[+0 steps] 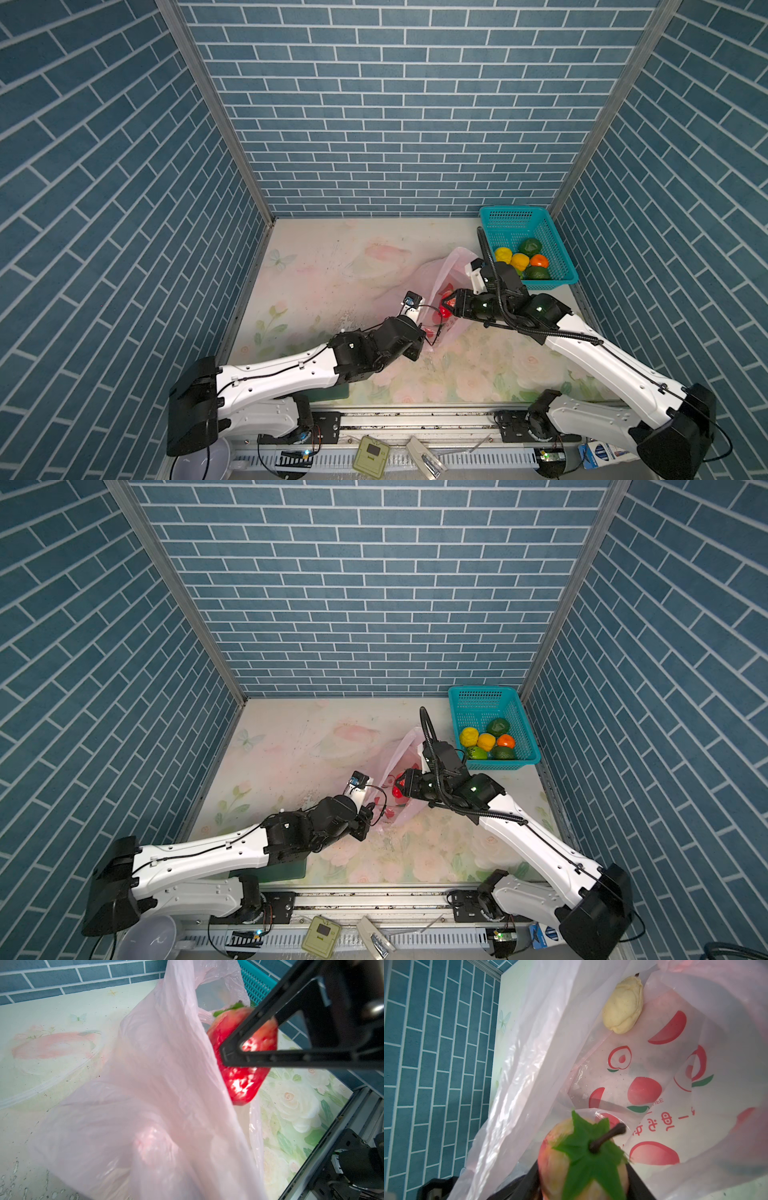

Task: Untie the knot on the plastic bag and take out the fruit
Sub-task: 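Lift the apple out of the bag over the teal basket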

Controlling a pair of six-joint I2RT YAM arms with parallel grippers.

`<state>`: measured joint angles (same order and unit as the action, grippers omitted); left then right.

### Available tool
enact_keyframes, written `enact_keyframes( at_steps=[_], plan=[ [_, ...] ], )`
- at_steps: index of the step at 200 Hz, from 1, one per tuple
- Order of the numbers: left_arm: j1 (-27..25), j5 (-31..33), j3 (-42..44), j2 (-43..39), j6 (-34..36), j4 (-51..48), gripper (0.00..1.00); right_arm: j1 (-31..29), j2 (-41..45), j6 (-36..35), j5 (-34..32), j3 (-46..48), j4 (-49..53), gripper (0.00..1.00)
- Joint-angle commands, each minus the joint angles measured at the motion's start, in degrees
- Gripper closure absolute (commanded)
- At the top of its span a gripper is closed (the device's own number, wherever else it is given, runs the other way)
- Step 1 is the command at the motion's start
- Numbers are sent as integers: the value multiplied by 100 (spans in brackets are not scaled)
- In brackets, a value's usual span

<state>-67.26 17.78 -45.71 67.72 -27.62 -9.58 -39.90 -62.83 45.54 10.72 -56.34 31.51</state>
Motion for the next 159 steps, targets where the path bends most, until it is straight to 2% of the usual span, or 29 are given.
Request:
enact_keyframes(
  at_steps=[1,70,120,159],
  plan=[
    [51,-29,-55,-111,82,-126,100,245,274,-270,-97,-403,717,60],
    [91,-3,22,-202,63,-149,100,1167,370,-964,-6,-1191,1540,59],
    [100,-27,27,-259,73,-190,100,2125,378,-1135,118,-1347,1350,59],
    [101,-147,79,-306,55,-140,100,3136,77,-1196,562,-1362,919,59]
  ],
)
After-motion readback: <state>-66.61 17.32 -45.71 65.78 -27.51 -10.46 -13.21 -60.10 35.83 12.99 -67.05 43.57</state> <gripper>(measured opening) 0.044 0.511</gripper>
